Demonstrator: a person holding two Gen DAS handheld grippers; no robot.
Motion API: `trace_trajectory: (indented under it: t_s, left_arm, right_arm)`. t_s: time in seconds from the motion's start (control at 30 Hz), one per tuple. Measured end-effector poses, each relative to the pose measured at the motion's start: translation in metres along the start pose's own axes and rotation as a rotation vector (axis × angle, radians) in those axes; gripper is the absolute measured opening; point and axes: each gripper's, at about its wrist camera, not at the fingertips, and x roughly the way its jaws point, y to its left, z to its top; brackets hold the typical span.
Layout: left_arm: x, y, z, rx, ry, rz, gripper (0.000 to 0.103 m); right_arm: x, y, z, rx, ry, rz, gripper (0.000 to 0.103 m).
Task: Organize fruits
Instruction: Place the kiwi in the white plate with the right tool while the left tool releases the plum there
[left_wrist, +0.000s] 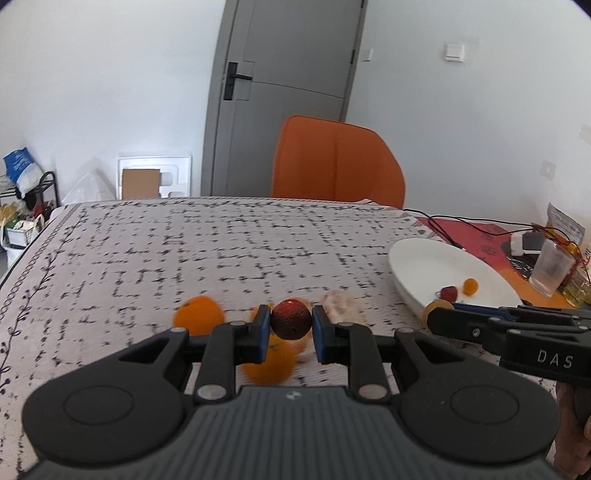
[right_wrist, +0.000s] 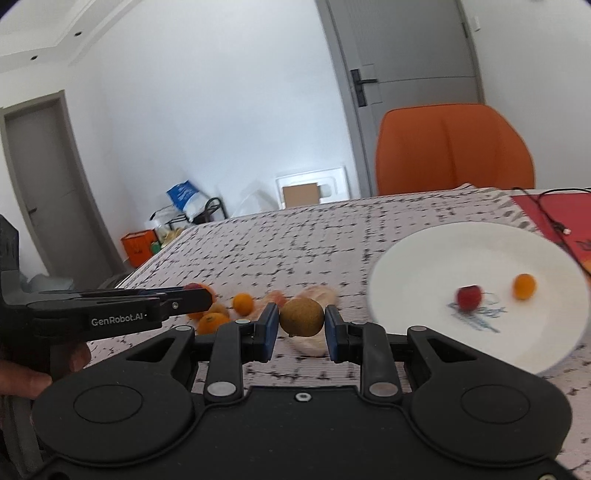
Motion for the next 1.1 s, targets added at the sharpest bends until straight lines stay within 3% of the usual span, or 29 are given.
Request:
trace_trajectory:
  t_s: [1.0, 1.1]
  left_arm:
    - [0.028, -0.076, 0.006, 0.126, 0.017, -0.071, 0.022]
    - [0.032, -0.083, 0.006, 0.138, 0.021, -0.083, 0.022]
  right_arm:
    - [-0.038, -0.084, -0.016, 0.162, -0.089, -0.141, 0.025]
    - [-0.041, -0.090, -0.018, 0.176, -0.098, -0.161, 0.032]
